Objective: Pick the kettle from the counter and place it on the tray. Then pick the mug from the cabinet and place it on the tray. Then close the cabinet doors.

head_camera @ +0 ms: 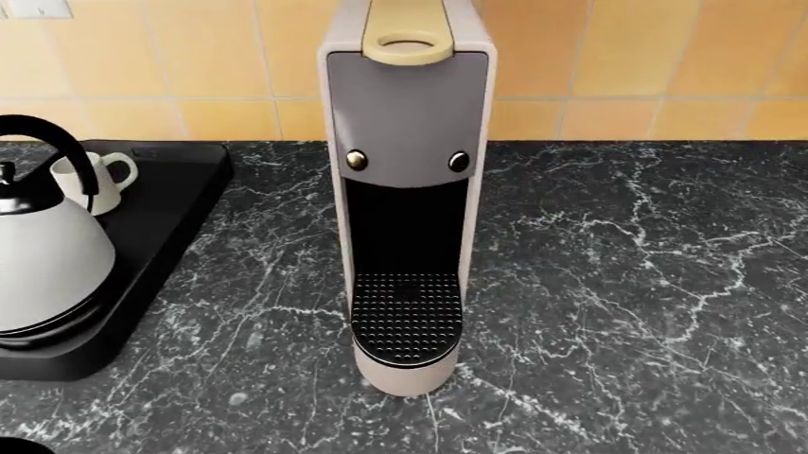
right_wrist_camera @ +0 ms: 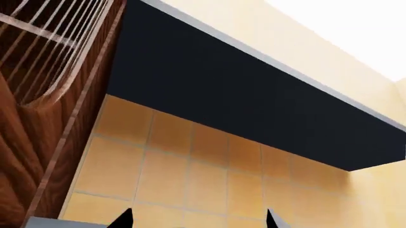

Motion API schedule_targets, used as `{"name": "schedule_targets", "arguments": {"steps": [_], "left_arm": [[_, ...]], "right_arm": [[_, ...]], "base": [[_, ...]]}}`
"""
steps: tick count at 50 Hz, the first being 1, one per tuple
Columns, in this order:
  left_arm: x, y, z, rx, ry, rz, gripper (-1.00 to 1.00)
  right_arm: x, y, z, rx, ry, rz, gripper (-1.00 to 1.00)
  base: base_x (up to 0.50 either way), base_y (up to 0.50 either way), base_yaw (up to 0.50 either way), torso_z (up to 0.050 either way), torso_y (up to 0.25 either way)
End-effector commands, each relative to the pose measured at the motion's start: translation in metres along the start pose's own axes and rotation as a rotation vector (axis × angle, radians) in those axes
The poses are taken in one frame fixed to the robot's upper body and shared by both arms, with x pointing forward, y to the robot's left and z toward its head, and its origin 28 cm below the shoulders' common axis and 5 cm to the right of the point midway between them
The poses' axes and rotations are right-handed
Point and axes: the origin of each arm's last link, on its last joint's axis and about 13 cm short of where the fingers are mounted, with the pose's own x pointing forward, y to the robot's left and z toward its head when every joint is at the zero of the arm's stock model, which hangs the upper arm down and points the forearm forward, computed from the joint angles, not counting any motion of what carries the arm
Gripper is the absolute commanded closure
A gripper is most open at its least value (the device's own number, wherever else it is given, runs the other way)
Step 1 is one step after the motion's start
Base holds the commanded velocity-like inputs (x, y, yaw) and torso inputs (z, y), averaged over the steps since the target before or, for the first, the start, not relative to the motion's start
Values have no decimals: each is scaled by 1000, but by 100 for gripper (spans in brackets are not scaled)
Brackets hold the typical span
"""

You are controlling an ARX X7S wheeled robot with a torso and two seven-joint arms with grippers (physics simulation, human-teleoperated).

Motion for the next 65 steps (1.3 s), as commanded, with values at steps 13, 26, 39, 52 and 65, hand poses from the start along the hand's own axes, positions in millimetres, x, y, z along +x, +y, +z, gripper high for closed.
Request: {"name": "schedule_targets", "arguments": {"steps": [13, 26, 39, 52, 65], "left_arm": [[-3, 4, 2, -18, 3, 7, -100], [-5, 6, 0, -30, 10, 9, -100], [-7, 10, -5, -37, 20, 18, -100], [-10, 14, -8, -39, 29, 25, -100], [-12, 17, -11, -43, 35, 31, -100]], "right_arm": [[65, 16, 81, 95, -75, 136, -100], [81, 41, 112, 248, -102, 289, -100], [90, 68, 126, 354, -102, 444, -100], [80, 94, 150, 485, -156, 661, -100], [82, 130, 135, 535, -45, 782, -100]], "base": [[0, 0, 0, 2, 0], [0, 0, 0, 4, 4], [0, 0, 0, 2, 3], [0, 0, 0, 1, 0], [0, 4, 4, 2, 2]]}}
